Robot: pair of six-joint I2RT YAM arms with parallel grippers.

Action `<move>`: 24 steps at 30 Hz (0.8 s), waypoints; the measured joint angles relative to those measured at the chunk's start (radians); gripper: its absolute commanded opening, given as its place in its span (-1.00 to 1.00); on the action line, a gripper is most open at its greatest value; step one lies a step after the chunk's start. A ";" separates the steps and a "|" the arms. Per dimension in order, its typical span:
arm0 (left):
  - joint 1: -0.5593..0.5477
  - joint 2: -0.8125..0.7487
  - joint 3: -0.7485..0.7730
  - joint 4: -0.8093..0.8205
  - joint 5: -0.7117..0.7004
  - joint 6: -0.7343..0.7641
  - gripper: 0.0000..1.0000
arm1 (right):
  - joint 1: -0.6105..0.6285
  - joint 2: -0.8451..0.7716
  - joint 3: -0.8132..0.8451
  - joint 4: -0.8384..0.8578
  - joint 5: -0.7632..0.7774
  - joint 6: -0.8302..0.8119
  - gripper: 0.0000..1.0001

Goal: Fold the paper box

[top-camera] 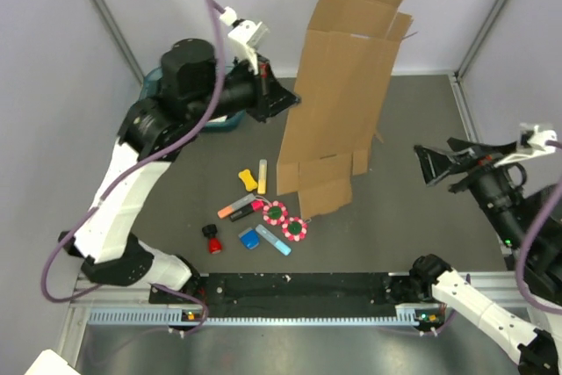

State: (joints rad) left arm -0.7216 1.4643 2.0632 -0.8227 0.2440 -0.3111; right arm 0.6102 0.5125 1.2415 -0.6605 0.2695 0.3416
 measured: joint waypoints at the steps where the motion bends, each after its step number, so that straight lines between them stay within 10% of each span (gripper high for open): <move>1: 0.000 -0.020 0.012 -0.003 0.046 0.000 -1.00 | 0.000 -0.007 0.014 0.002 -0.003 0.000 0.98; 14: 0.038 -0.254 -0.067 0.064 0.354 -0.022 -1.00 | 0.000 -0.080 0.064 -0.023 -0.010 0.000 0.98; 24: 0.121 0.414 0.090 -0.047 0.366 0.140 -1.00 | 0.000 -0.132 0.008 -0.083 -0.028 0.000 0.98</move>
State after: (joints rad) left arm -0.6006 1.8778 2.1532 -0.8700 0.6102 -0.1707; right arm 0.6102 0.3805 1.2495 -0.7433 0.2417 0.3412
